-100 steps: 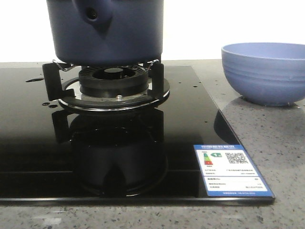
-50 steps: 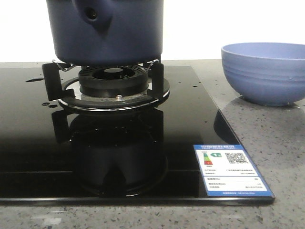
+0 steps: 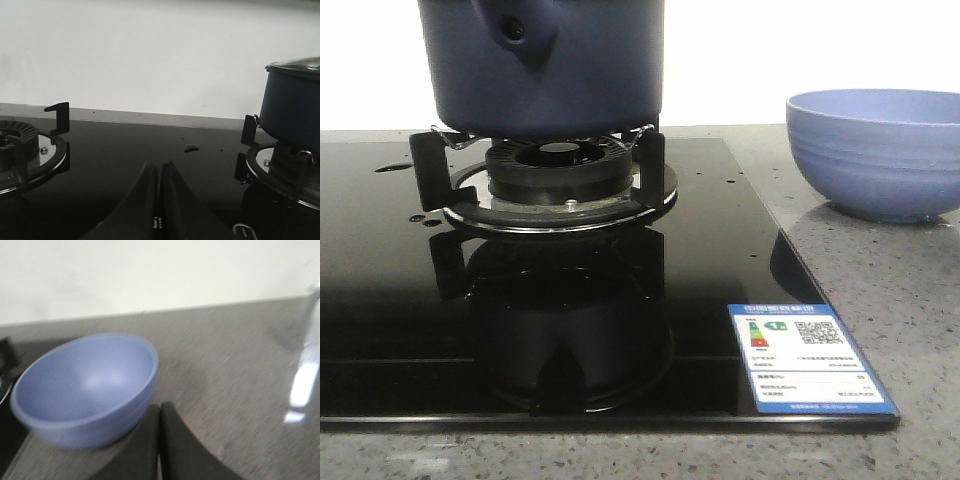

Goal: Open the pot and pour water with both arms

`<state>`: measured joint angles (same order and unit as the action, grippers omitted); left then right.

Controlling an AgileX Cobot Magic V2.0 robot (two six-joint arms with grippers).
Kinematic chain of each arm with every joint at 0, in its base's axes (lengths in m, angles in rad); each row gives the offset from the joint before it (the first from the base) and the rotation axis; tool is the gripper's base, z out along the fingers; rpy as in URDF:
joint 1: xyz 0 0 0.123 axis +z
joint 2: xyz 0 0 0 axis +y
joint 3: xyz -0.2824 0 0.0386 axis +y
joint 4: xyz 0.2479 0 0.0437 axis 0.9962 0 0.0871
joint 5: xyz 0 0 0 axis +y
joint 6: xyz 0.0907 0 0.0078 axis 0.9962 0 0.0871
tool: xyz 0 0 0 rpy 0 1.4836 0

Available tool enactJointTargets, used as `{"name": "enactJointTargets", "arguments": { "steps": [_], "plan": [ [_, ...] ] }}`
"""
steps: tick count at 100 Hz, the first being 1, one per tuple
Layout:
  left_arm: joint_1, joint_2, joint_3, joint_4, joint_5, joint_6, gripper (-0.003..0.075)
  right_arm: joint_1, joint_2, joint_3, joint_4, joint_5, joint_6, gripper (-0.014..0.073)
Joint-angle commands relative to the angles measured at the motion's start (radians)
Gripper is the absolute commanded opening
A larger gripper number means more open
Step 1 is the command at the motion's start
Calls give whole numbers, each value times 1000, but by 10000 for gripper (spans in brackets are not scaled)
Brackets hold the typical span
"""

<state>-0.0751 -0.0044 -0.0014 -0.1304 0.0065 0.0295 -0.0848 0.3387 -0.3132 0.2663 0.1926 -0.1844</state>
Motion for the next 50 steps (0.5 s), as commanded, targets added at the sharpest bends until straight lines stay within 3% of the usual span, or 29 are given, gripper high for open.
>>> {"name": "enactJointTargets", "arguments": {
  "steps": [1, 31, 47, 50],
  "plan": [
    [1, -28, 33, 1, -68, -6, -20, -2, -28, -4, -195, -174, 131, -63],
    [1, -28, 33, 1, -68, -6, -20, -2, -225, 205, -240, -241, 137, -63],
    [1, -28, 33, 1, -68, -6, -20, -2, -322, 350, -272, -306, 234, -63],
    [1, -28, 33, 1, -68, -6, -20, -2, -348, 348, -278, -245, 244, -63]
  ]
}}
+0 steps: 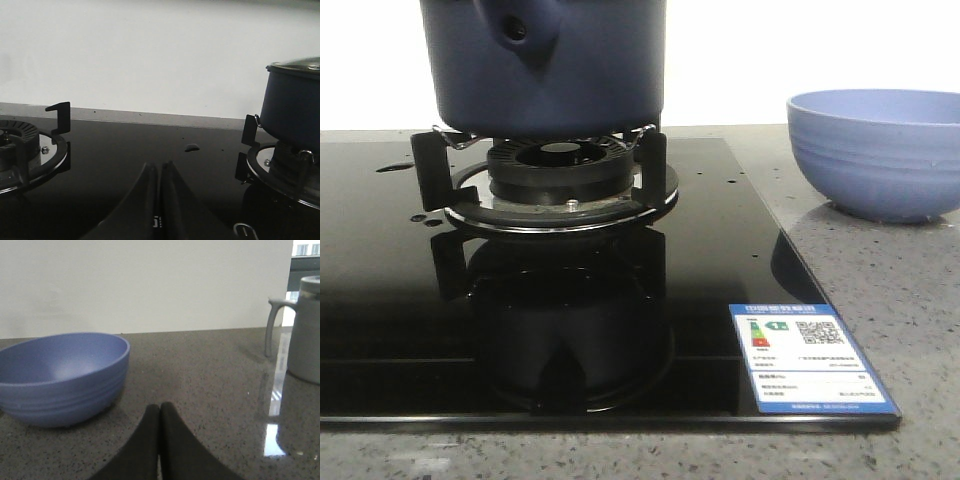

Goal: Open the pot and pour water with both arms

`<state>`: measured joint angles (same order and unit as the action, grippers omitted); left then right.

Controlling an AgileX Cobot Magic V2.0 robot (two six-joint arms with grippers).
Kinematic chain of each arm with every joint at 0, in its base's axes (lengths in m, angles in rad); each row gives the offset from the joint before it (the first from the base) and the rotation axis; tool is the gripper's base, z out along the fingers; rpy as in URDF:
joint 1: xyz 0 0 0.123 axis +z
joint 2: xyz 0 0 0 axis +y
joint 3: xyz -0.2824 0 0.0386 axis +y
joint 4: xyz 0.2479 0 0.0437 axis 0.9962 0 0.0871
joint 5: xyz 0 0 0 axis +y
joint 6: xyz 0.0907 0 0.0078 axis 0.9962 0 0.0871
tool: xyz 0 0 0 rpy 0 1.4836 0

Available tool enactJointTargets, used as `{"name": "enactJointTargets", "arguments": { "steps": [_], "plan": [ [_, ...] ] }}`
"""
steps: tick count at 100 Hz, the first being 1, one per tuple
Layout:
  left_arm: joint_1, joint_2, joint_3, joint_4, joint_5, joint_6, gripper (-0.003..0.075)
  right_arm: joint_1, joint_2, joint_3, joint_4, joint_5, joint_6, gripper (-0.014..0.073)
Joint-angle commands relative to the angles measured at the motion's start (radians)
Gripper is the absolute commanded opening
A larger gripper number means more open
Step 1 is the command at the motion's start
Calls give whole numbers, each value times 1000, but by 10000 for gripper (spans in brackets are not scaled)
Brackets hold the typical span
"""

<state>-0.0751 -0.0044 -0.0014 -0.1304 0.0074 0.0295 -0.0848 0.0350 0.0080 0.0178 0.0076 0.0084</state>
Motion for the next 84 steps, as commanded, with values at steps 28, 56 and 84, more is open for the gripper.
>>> {"name": "enactJointTargets", "arguments": {
  "steps": [28, 56, 84],
  "plan": [
    [1, -27, 33, 1, -69, -6, -20, -2, -62, 26, -80, 127, 77, -63],
    [1, -27, 33, 1, -69, -6, -20, -2, -62, 24, -80, 143, 76, -63],
    [1, -27, 33, 1, -69, -6, -20, -2, -62, 24, -80, 143, 76, -63]
  ]
}}
